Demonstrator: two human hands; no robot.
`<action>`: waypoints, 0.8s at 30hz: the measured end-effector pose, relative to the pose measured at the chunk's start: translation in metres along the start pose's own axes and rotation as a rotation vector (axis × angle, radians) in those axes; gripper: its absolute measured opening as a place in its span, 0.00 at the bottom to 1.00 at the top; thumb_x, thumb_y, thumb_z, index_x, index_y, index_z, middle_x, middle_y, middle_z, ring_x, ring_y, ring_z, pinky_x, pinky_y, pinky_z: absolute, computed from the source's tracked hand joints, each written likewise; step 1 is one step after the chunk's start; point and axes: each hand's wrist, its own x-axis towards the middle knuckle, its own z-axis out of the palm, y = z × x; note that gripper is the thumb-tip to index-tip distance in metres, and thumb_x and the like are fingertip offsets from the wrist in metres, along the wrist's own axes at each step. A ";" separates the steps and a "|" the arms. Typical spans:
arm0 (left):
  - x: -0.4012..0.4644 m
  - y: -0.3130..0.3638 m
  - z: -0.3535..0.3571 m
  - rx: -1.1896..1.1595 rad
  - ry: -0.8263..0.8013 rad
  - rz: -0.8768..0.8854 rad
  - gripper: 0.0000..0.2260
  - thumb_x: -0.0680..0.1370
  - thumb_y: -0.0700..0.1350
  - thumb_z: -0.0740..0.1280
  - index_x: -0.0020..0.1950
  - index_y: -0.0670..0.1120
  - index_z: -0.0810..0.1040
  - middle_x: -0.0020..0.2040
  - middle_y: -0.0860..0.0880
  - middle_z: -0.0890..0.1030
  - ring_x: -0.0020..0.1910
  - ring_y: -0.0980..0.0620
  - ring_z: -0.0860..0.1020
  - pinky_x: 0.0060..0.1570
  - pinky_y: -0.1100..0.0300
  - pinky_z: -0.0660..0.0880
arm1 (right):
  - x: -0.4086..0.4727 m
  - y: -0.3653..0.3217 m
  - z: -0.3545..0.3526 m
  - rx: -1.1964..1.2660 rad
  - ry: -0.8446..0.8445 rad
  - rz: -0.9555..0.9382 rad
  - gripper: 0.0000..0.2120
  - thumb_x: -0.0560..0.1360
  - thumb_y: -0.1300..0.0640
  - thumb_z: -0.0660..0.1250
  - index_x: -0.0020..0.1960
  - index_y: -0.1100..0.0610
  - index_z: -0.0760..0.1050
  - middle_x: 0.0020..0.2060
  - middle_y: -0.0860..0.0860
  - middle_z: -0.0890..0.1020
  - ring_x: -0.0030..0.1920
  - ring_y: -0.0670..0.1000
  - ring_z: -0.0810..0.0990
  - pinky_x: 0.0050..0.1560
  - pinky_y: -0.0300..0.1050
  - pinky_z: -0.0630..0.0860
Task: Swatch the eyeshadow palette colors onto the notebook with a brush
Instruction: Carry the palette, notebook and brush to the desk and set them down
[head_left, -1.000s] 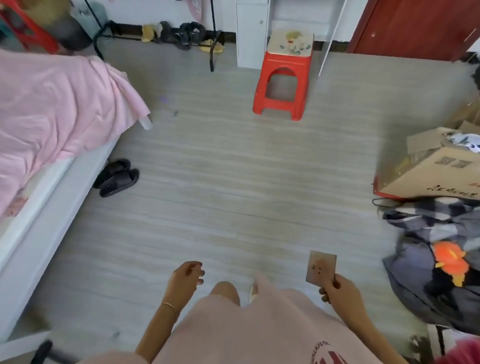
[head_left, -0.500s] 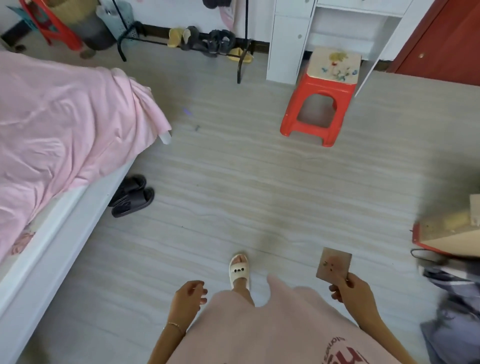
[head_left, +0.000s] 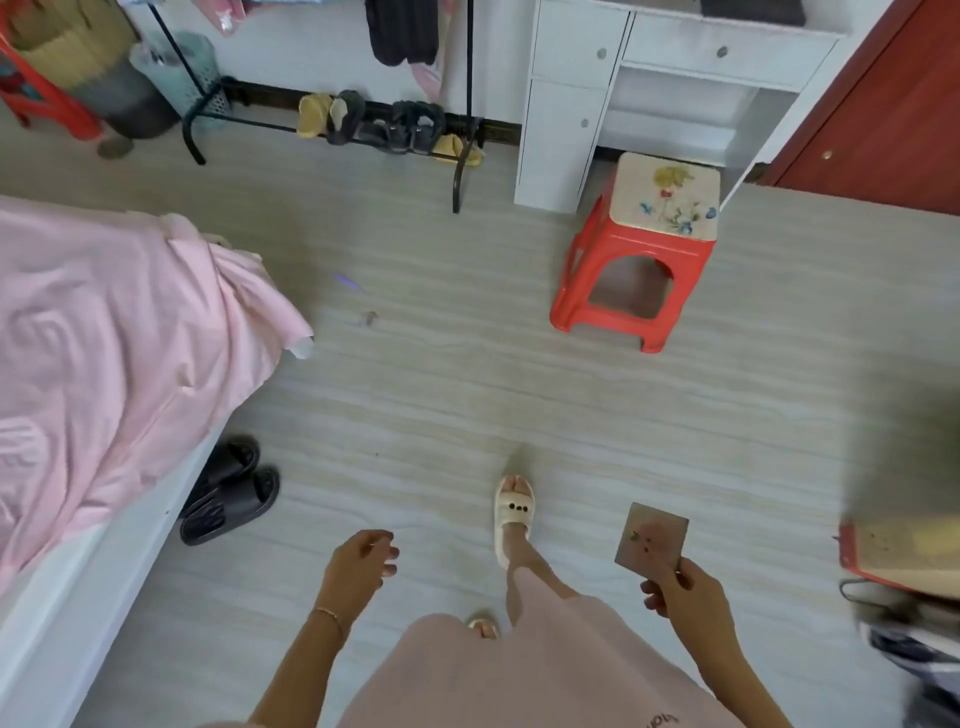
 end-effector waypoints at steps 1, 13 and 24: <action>0.010 0.010 0.004 -0.008 -0.001 -0.013 0.07 0.79 0.38 0.60 0.53 0.41 0.76 0.47 0.41 0.80 0.41 0.47 0.77 0.40 0.59 0.72 | 0.014 -0.011 0.004 0.000 -0.005 0.001 0.15 0.77 0.50 0.61 0.40 0.61 0.75 0.33 0.56 0.82 0.34 0.55 0.80 0.42 0.51 0.76; 0.143 0.185 0.015 -0.117 0.093 -0.041 0.05 0.78 0.38 0.61 0.49 0.41 0.77 0.43 0.41 0.80 0.37 0.46 0.76 0.36 0.59 0.70 | 0.202 -0.193 0.000 -0.089 -0.109 -0.057 0.20 0.76 0.41 0.56 0.41 0.56 0.76 0.33 0.54 0.82 0.32 0.51 0.80 0.38 0.44 0.74; 0.272 0.297 0.022 -0.079 0.062 -0.066 0.05 0.77 0.37 0.62 0.48 0.40 0.77 0.41 0.42 0.80 0.35 0.46 0.77 0.34 0.58 0.71 | 0.318 -0.311 0.024 -0.036 -0.078 -0.038 0.18 0.76 0.44 0.58 0.42 0.57 0.76 0.33 0.54 0.82 0.33 0.52 0.80 0.42 0.49 0.75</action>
